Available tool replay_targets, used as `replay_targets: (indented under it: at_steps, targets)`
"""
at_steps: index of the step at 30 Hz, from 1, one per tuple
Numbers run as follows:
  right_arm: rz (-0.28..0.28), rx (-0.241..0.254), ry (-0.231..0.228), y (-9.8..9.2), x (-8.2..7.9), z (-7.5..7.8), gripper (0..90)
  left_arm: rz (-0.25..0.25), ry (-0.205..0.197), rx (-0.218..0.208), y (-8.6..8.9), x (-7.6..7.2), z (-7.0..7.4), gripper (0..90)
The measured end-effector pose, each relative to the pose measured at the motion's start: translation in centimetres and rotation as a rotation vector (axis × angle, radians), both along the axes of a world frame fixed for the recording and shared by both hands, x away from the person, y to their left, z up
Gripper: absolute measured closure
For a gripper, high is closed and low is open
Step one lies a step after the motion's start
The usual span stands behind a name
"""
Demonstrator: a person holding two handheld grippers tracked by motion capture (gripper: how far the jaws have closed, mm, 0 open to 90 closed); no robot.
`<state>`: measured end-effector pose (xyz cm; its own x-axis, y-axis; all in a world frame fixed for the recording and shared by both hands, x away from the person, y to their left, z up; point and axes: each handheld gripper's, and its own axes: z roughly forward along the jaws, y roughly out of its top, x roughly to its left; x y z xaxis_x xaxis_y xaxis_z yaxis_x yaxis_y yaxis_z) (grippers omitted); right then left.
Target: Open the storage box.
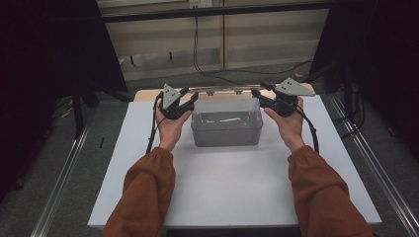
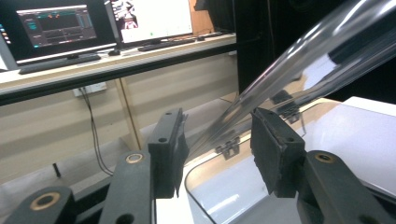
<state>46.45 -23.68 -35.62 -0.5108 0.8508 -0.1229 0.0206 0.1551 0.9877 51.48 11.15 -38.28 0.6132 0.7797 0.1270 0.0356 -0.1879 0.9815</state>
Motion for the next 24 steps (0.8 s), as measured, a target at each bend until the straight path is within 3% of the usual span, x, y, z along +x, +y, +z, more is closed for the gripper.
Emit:
replay_targets:
  at_steps: [14,24]
  targets:
    - [-0.001,-0.007,0.013,-0.3,1.5,0.1,59.0,0.01,0.004,0.011,-0.6,1.1,0.2,64.7]
    - [0.007,-0.033,0.057,-0.2,3.5,-1.0,58.1,-0.006,0.025,0.005,-0.3,1.7,0.2,66.1]
